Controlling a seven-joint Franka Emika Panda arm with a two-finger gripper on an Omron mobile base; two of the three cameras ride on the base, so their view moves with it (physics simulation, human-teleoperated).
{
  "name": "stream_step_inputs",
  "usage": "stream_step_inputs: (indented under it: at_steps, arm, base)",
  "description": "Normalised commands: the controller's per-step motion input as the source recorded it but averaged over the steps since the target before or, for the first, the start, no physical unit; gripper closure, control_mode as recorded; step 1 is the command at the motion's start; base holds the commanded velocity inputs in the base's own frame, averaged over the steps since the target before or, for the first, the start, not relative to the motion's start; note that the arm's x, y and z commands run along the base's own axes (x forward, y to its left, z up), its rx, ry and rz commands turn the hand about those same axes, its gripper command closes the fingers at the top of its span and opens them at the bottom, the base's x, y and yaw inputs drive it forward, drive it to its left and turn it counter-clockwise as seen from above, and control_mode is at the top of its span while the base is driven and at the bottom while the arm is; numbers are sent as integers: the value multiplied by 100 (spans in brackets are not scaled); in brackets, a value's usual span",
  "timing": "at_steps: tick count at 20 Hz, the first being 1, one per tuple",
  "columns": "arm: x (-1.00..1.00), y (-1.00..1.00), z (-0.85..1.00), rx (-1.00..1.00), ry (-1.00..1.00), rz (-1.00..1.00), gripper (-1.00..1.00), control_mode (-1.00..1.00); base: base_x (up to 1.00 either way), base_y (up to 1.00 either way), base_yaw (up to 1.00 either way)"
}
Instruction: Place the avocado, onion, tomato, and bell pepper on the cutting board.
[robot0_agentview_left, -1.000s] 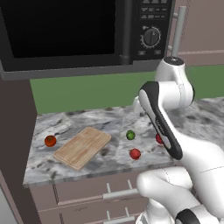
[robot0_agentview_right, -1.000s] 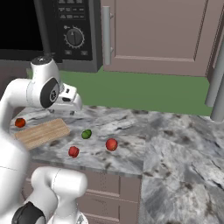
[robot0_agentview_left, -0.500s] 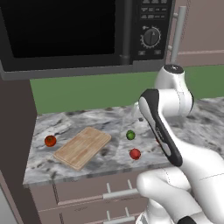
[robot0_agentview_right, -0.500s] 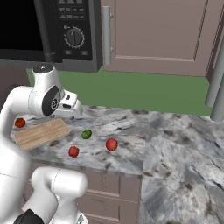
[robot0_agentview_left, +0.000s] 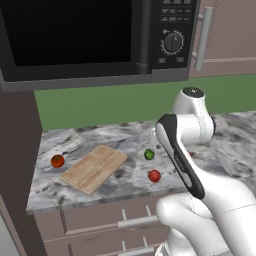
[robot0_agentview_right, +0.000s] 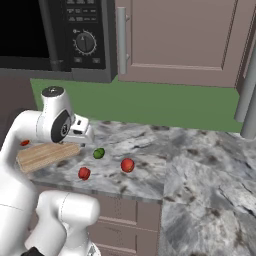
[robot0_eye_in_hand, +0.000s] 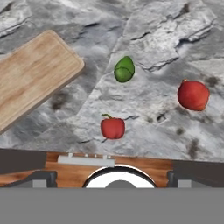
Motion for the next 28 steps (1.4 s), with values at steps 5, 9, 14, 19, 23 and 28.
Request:
stream_step_inputs:
  at_steps: [5,9,14,19,23,28]
  arm:
    - [0,0,-27,0,1,0,-100,-100]
    - [2,0,-5,0,0,0,-100,-100]
    - [0,1,-8,0,0,0,-100,-100]
    - [0,0,-15,0,0,0,-100,-100]
    - [0,0,-26,0,0,0,-100,-100]
    - [0,0,-22,0,1,0,-100,-100]
  base:
    - [0,0,0]
    - [0,0,0]
    - [0,0,0]
    - [0,0,0]
    - [0,0,0]
    - [0,0,0]
